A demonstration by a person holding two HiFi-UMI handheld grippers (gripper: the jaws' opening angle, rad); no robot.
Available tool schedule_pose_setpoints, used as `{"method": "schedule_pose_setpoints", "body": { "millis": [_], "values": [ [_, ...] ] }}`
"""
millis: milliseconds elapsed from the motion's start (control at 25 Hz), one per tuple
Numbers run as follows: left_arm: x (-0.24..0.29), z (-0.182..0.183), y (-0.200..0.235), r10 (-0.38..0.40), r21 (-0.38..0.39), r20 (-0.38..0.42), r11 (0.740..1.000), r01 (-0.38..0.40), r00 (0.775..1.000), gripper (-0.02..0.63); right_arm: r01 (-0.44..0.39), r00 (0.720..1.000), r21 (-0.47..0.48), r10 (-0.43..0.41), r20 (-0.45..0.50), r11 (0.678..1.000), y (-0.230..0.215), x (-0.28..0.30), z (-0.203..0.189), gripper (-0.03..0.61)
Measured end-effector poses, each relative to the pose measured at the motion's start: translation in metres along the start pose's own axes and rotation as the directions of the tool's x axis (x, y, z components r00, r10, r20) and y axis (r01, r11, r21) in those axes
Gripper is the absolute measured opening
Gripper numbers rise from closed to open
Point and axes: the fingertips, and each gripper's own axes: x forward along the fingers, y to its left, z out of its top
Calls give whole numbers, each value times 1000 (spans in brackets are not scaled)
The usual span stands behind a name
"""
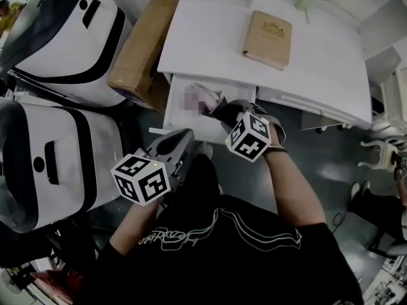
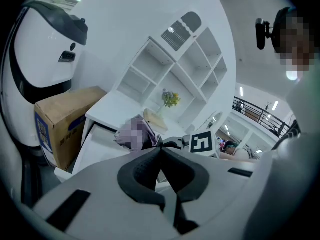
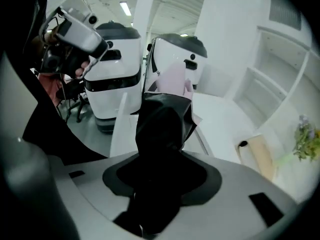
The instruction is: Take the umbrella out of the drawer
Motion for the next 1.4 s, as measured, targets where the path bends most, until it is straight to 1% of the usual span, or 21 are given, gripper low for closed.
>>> {"method": "schedule_pose_setpoints", "body": {
  "millis": [80,160,280,400,480,560,720,880,1040,1120,1200,1280,1400],
  "values": [
    [-9,3,-20,-14,32,16,999,13,1000,20,44,998,26,-46,48,999,3,-34,6,209],
    [-18,4,-40,-24,59,31,998,22,999,20,72,993,58,-77,93,996,9,-67,9,209],
    [-31,6,-71,-38,94,63,995,32,997,20,86,982,135,-107,156,987,20,-114,8,209],
    [-44,6,-98,-54,125,87,991,43,995,20,78,963,238,-136,234,968,32,-156,6,209],
    [-53,6,-114,-62,144,100,989,47,993,20,64,942,308,-159,295,949,41,-183,7,209],
    [-62,6,-129,-72,162,112,985,53,991,20,43,915,370,-185,359,928,50,-208,10,209],
    [-74,2,-154,-105,184,132,980,80,986,20,1,859,451,-232,456,892,65,-248,9,209],
    [-80,-3,-168,-111,192,130,978,84,985,20,-66,797,489,-249,550,870,75,-279,8,209],
    [-89,3,-186,-120,220,146,972,86,982,20,-101,759,507,-263,595,856,78,-304,6,209],
    [-92,7,-195,-126,241,153,967,86,980,20,-127,732,519,-274,624,845,77,-316,7,209],
    [-88,9,-208,-127,254,160,964,84,979,20,-136,709,520,-284,646,843,73,-329,2,209],
    [-79,10,-223,-127,259,163,963,82,978,20,-124,698,514,-294,653,849,67,-342,-9,209],
    [-71,12,-235,-142,248,157,964,100,977,20,-131,692,514,-293,660,848,65,-351,-16,209]
  ]
}}
